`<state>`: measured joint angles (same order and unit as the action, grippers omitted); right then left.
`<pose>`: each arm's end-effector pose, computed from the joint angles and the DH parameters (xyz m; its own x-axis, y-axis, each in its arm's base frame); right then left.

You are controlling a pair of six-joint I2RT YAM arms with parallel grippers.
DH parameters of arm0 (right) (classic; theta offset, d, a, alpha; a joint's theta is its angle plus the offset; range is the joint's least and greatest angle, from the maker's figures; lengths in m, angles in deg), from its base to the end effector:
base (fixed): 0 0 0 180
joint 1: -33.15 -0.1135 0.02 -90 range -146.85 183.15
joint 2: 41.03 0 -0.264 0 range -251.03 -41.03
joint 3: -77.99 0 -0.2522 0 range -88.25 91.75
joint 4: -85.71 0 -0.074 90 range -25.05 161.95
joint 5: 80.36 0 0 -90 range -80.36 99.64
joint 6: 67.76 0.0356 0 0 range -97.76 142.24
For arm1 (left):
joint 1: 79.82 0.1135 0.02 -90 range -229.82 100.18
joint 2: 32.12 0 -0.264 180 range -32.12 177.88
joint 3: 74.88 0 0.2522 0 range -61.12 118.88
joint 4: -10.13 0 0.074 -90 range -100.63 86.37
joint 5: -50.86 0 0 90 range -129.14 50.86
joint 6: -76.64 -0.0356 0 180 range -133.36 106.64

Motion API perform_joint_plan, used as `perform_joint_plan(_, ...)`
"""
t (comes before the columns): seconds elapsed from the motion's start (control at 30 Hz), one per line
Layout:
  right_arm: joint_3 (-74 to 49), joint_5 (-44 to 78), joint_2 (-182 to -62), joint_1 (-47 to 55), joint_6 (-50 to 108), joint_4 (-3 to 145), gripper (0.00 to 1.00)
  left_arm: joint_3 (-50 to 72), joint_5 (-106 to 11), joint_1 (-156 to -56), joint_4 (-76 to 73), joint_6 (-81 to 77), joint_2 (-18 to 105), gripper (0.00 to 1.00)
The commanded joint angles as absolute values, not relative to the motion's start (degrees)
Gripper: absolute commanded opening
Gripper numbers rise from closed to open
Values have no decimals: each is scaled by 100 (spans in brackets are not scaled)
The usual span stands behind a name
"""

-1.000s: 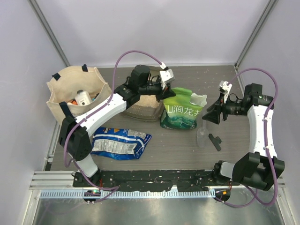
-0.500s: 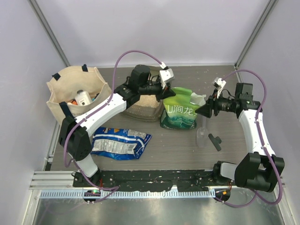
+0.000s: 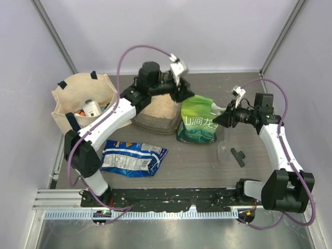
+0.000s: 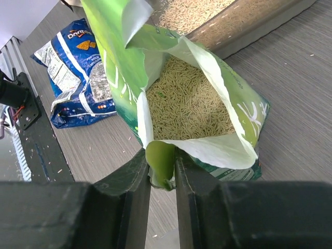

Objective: Fill the litter box with clean litter

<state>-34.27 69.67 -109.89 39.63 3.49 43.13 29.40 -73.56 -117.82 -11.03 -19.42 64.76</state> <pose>0.2452 0.0032 0.2914 -0.4681 -0.1084 -0.8770 -0.7565 0.5620 0.3343 0.3045 -0.2634 0.3835 -0.0871 0.1786 -0.9801 0.9550 0.2948 -0.0312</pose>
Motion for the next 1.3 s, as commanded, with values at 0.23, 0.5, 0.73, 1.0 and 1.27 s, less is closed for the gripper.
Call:
perform_joint_plan(0.23,-3244,6905,-10932,3913,896,4734,18,4865,-6910,-10812,-443,-1372,7711,50)
perform_joint_plan(0.5,-2989,6756,-11028,3913,1046,4585,14,6173,-8606,-10900,444,-256,9715,10)
perform_joint_plan(0.73,-3006,6633,-11037,3878,1362,4699,14,7081,-9828,-11365,856,334,10693,2)
perform_joint_plan(1.0,-3007,6518,-11064,3851,1503,4849,14,5588,-10453,-11726,1983,1221,10060,0)
perform_joint_plan(1.27,-2962,6404,-11090,3851,1424,4691,14,5122,-10813,-11901,2782,2021,9832,0)
